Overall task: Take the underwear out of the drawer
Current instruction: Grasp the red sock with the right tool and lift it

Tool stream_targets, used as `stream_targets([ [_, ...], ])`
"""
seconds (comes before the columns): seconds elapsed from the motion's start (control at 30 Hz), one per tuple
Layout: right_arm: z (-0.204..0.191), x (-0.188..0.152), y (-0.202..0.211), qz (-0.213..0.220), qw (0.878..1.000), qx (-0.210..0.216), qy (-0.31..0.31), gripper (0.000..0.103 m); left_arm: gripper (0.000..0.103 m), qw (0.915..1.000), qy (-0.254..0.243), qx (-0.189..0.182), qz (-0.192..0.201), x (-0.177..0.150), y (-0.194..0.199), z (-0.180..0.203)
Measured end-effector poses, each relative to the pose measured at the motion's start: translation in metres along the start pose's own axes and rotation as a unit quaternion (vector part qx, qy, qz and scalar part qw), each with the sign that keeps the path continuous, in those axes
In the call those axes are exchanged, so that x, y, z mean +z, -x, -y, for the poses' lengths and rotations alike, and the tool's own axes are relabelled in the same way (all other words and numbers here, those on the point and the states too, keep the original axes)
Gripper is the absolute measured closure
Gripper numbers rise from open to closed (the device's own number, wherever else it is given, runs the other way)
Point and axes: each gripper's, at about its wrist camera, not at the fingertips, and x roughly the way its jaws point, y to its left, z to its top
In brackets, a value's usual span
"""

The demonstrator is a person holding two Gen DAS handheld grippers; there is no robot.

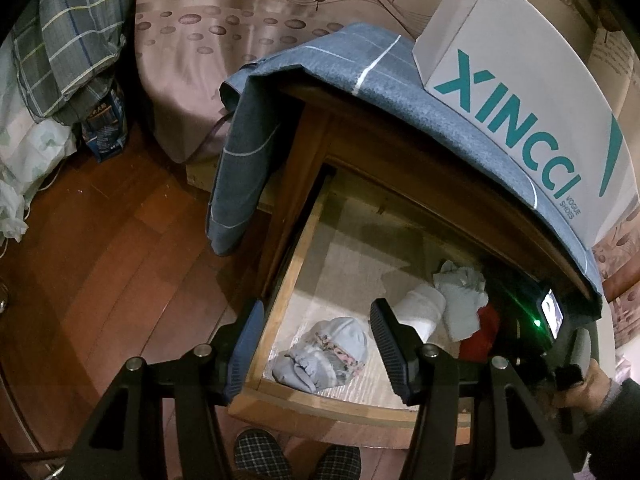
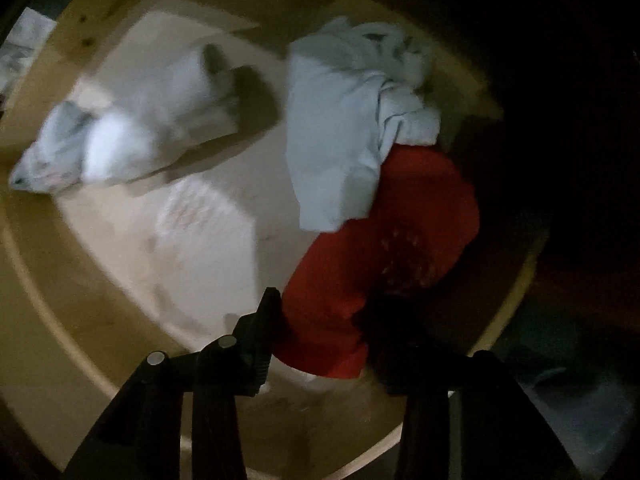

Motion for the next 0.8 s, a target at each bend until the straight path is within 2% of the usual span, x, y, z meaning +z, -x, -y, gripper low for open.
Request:
stream_targets([
  [0.07, -0.007, -0.003, 0.004, -0.008, 1.000, 0.022, 0.007, 0.066, 0.046, 1.0000, 0.001, -0.001, 0.000, 0.000, 0.000, 0.000],
  [0.13, -0.010, -0.004, 0.005, -0.011, 1.000, 0.018, 0.011, 0.065, 0.046, 1.0000, 0.002, -0.001, -0.001, 0.000, -0.001, -0.001],
  [0.2, -0.007, -0.001, 0.007, -0.013, 1.000, 0.009, -0.002, 0.058, 0.046, 1.0000, 0.003, -0.002, 0.000, 0.000, -0.001, -0.001],
  [0.23, -0.006, -0.001, 0.007, -0.014, 1.000, 0.008, -0.010, 0.047, 0.046, 1.0000, 0.002, -0.001, 0.000, 0.000, -0.001, -0.001],
  [0.37, -0.006, 0.010, 0.008, -0.013, 1.000, -0.011, -0.014, 0.040, 0.046, 1.0000, 0.000, 0.000, -0.001, 0.000, -0.002, 0.000],
  [0.47, -0.001, 0.025, 0.004, -0.016, 0.999, -0.022, -0.020, 0.039, 0.046, 1.0000, 0.000, 0.000, -0.001, -0.001, -0.002, 0.000],
  [0.53, -0.014, 0.023, -0.003, -0.016, 0.999, -0.029, -0.023, 0.038, 0.046, 1.0000, 0.001, 0.000, -0.003, -0.001, -0.003, -0.001],
  [0.7, -0.014, 0.022, 0.004, -0.010, 0.999, -0.038, -0.025, 0.038, 0.046, 1.0000, 0.002, -0.002, -0.004, 0.000, -0.002, 0.000],
  [0.8, -0.012, 0.016, 0.010, 0.002, 0.997, -0.070, -0.011, 0.038, 0.046, 1.0000, 0.002, -0.002, -0.003, -0.001, -0.002, 0.000],
])
